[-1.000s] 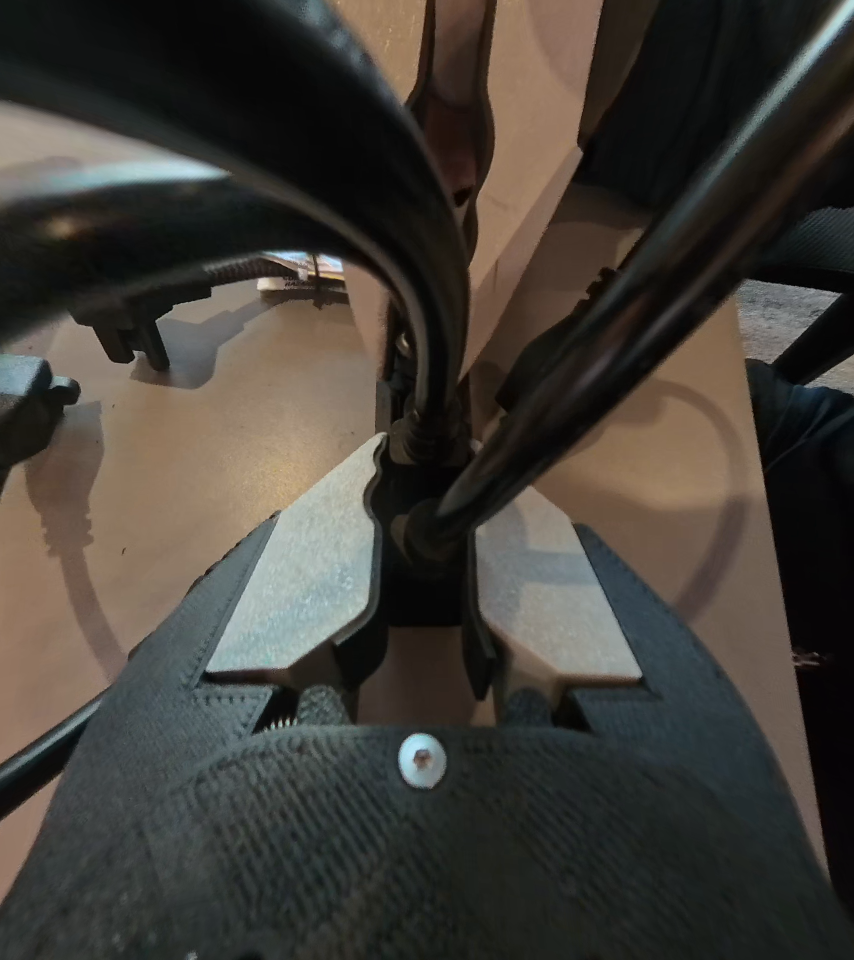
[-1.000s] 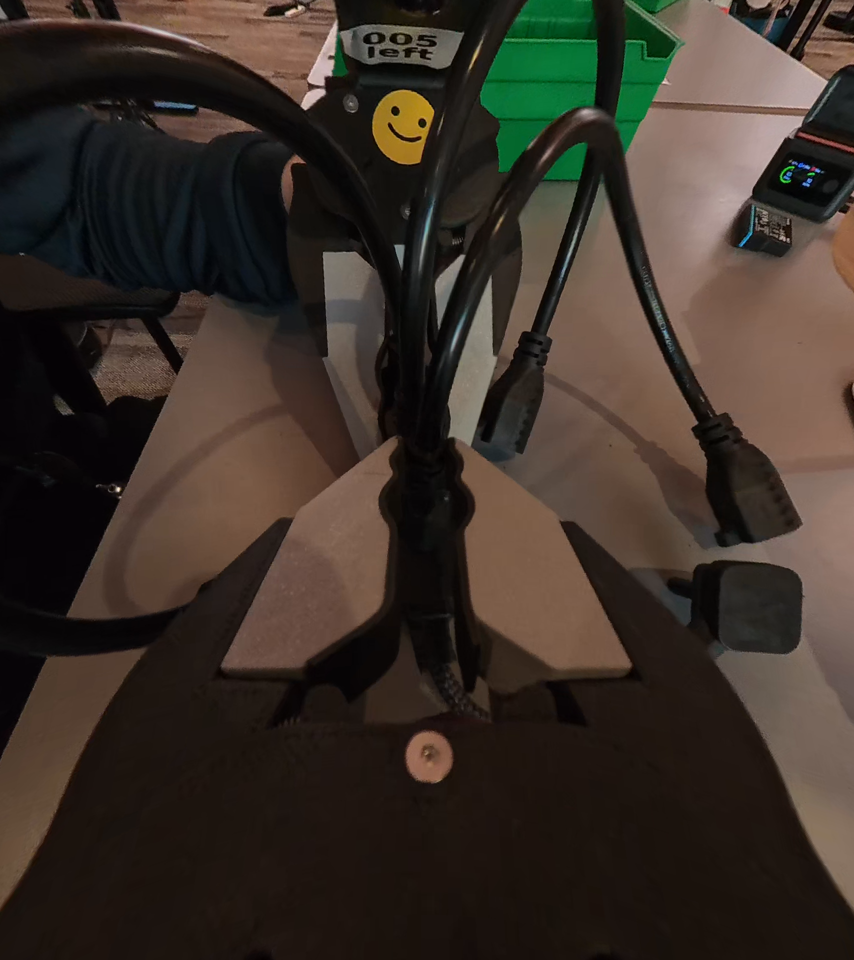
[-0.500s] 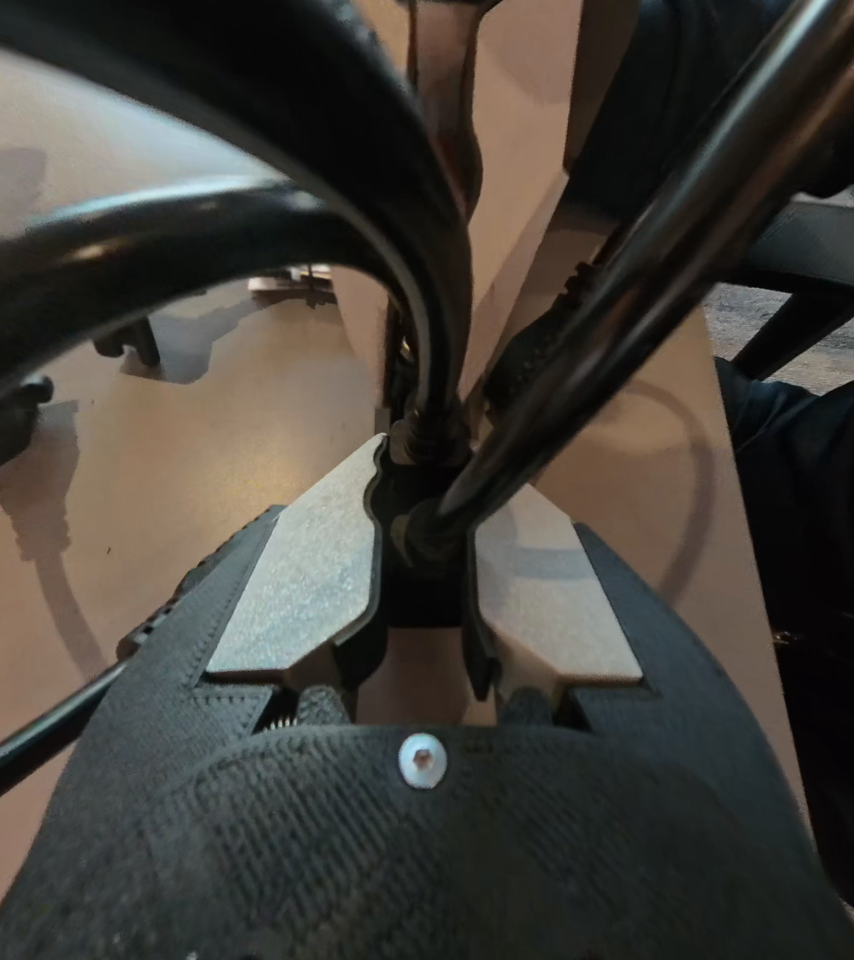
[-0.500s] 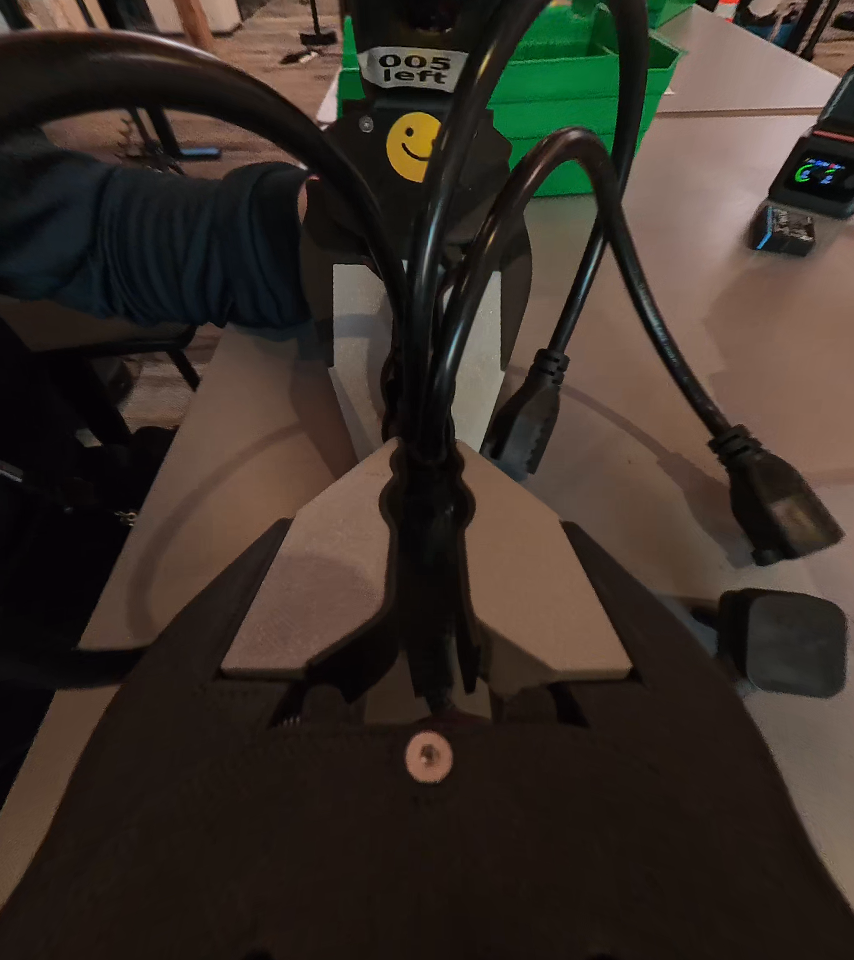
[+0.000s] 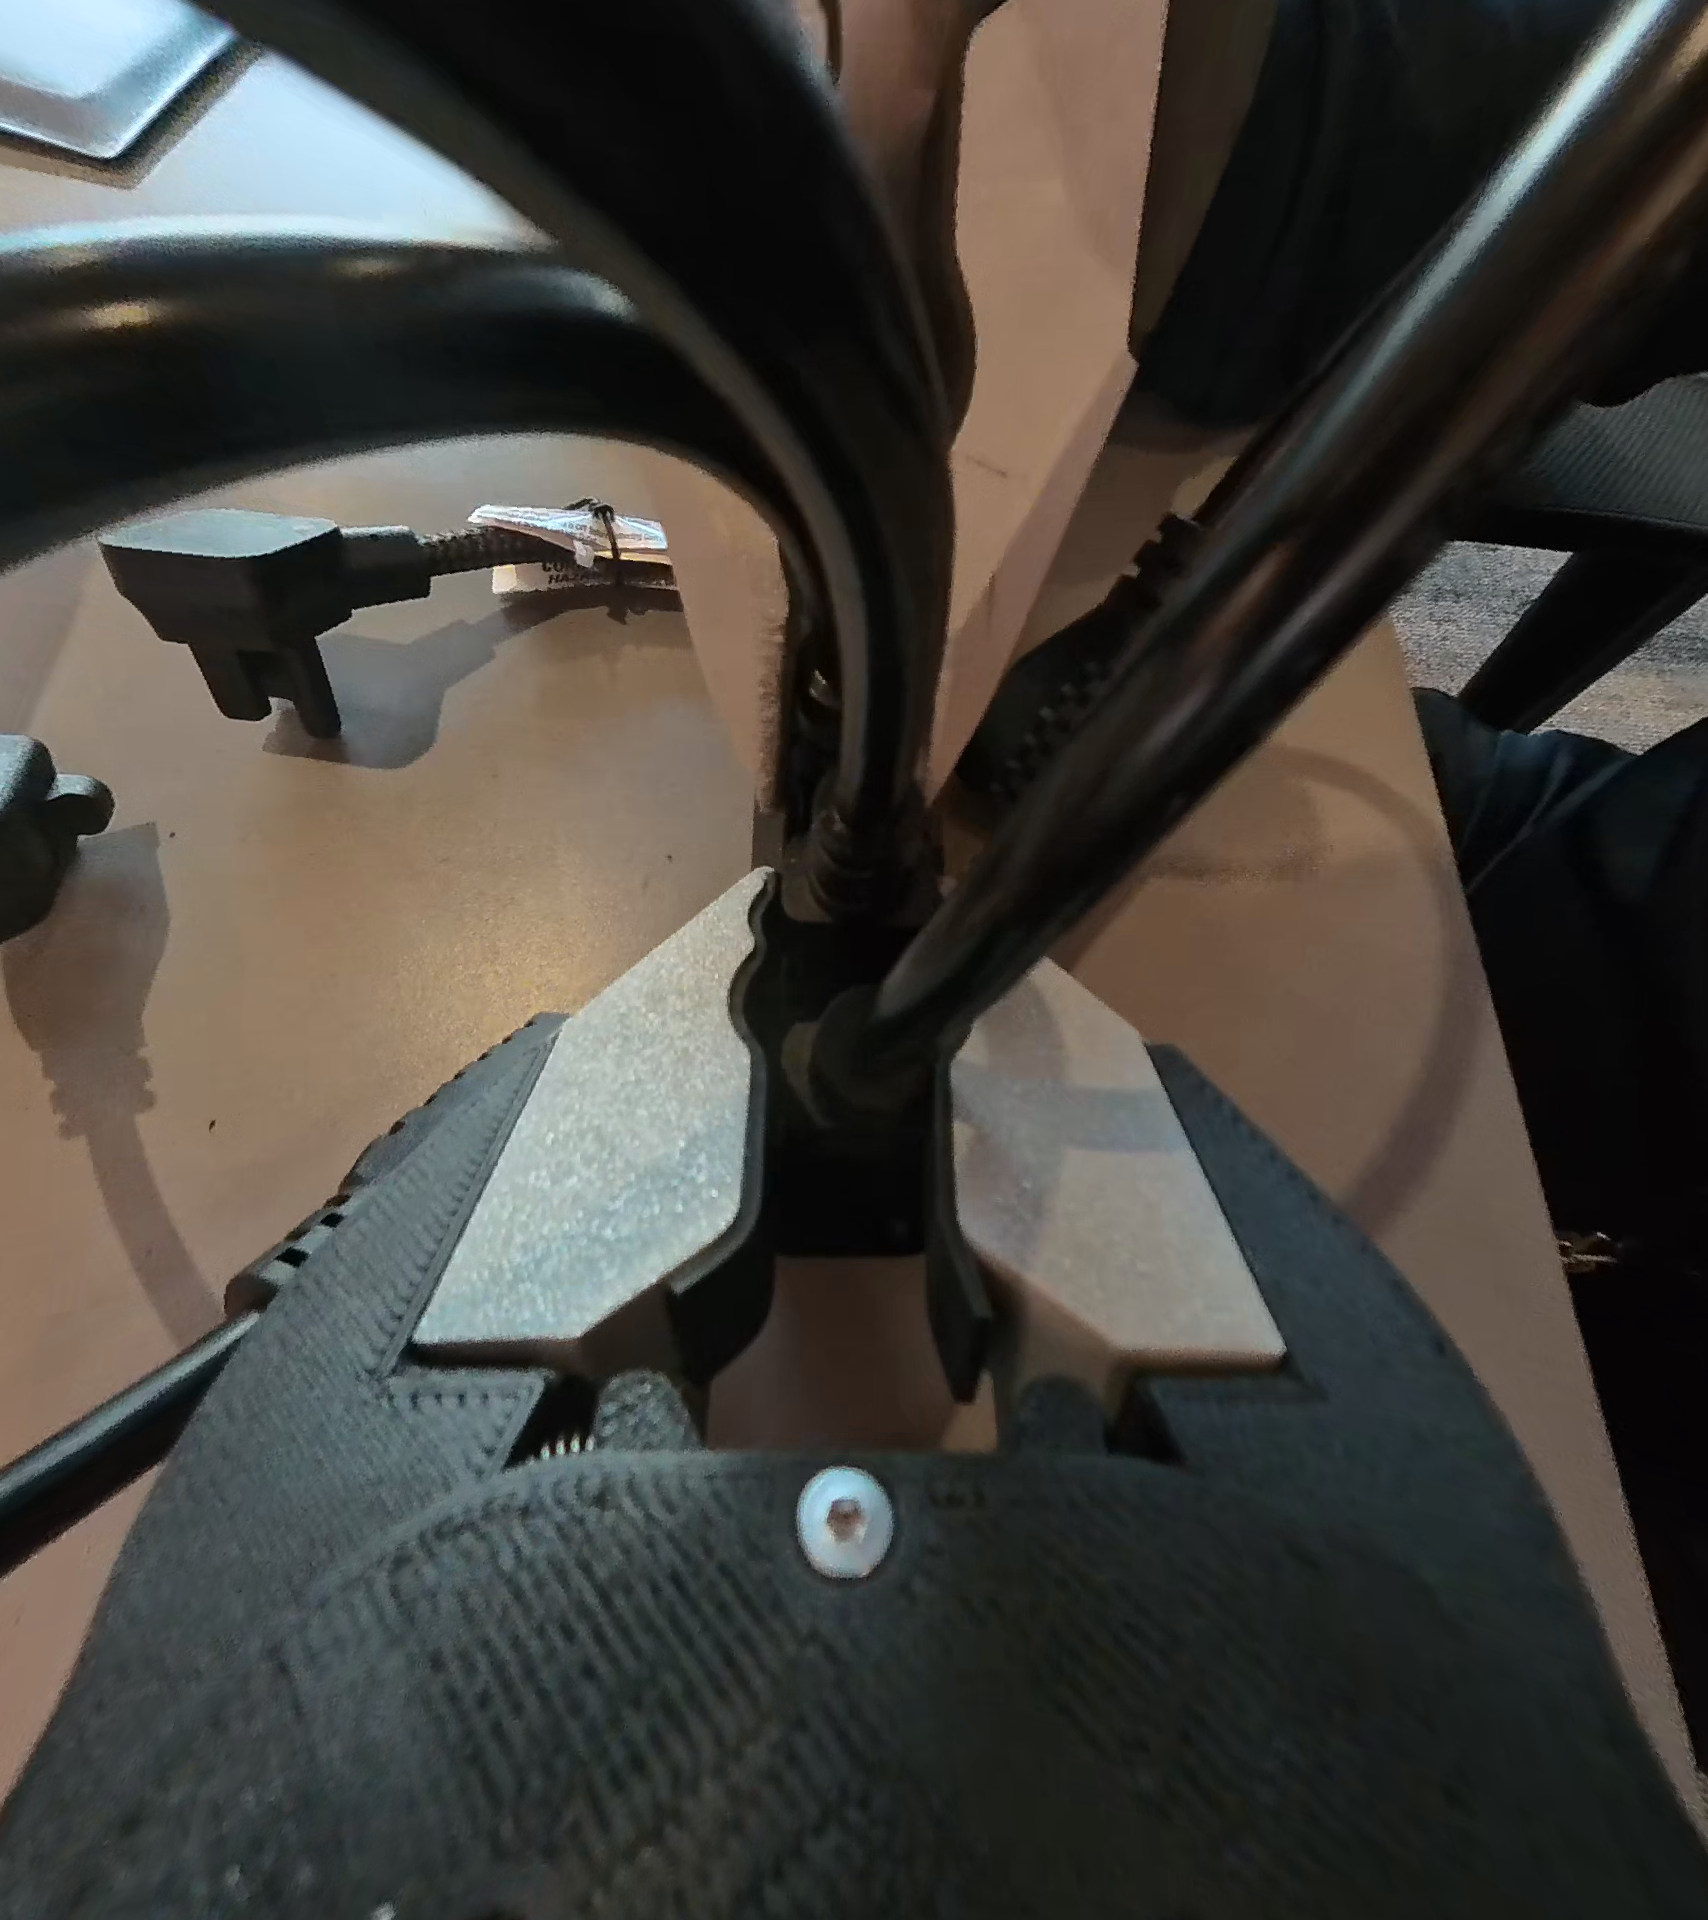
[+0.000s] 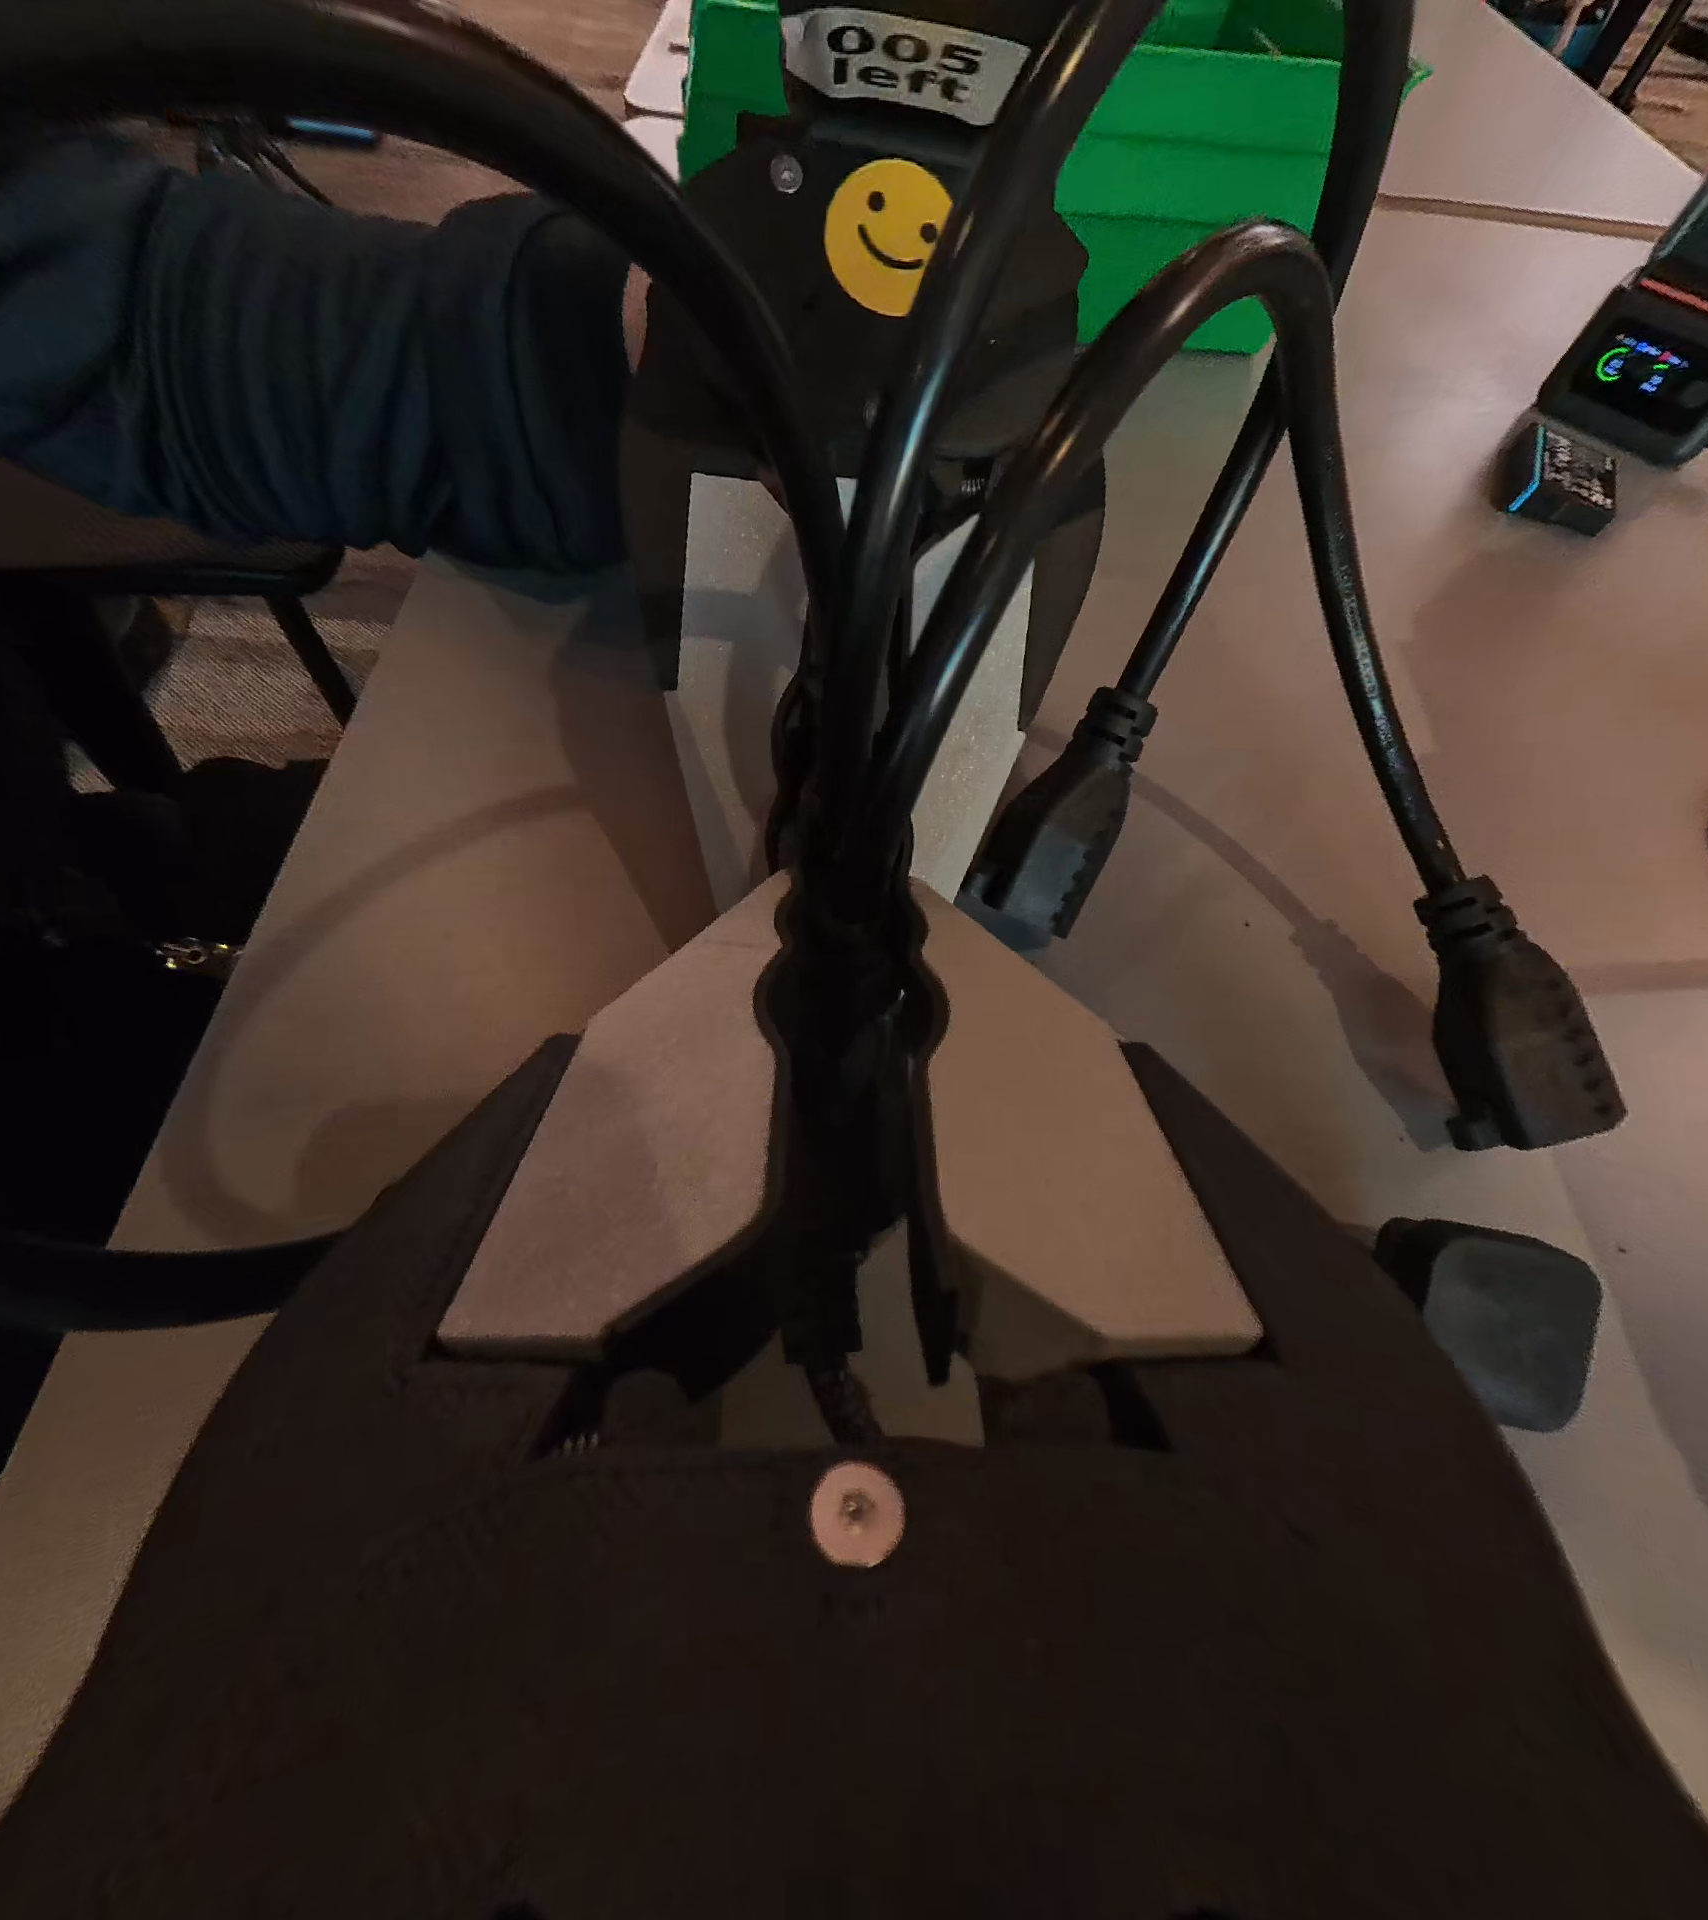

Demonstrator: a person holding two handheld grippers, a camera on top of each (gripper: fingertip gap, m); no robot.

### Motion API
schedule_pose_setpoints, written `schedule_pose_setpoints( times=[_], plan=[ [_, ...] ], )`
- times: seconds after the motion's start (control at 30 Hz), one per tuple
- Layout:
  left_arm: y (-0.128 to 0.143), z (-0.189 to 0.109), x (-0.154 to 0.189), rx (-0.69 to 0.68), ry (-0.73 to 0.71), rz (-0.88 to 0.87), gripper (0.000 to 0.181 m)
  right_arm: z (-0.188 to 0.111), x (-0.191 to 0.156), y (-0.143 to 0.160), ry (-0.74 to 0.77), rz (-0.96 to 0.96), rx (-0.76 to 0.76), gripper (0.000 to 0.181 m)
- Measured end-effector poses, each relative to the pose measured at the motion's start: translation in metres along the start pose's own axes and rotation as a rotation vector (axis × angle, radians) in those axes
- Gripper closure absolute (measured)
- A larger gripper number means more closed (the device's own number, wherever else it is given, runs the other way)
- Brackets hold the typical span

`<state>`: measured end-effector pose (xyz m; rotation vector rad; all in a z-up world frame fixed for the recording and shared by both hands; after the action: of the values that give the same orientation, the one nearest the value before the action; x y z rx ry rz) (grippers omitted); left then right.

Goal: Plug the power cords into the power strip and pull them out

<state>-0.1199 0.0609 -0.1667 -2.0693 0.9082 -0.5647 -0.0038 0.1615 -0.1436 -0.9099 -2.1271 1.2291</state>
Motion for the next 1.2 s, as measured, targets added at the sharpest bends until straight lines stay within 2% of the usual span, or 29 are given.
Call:
schedule_pose_setpoints(
  times=[0.17,0.47,1.03,1.2],
  plan=[
    [-0.003,0.004,-0.001,-0.001,-0.020,-0.026,0.155,-0.002,0.004,0.003,0.001,0.053,0.027,0.168],
    [-0.003,0.001,0.000,-0.026,-0.031,-0.030,0.155,-0.005,0.003,0.005,0.010,0.015,0.030,0.167],
    [-0.002,-0.004,-0.003,-0.043,-0.040,-0.039,0.157,0.006,0.004,0.000,0.019,0.047,0.031,0.168],
    [-0.001,-0.009,-0.005,-0.066,-0.076,-0.021,0.156,0.005,-0.001,-0.002,0.106,-0.072,-0.012,0.167]
  ],
)
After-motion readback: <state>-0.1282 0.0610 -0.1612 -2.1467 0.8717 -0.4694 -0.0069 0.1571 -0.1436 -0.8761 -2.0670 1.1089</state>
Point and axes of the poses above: each gripper's, where its closed fingertips meet, z out along the fingers, y out of its underside, x = y × z across the jaws, the point moved 10 cm from there along -z, back along the fingers, and after that the axes turned 2 degrees about y, right-handed, at the moved point
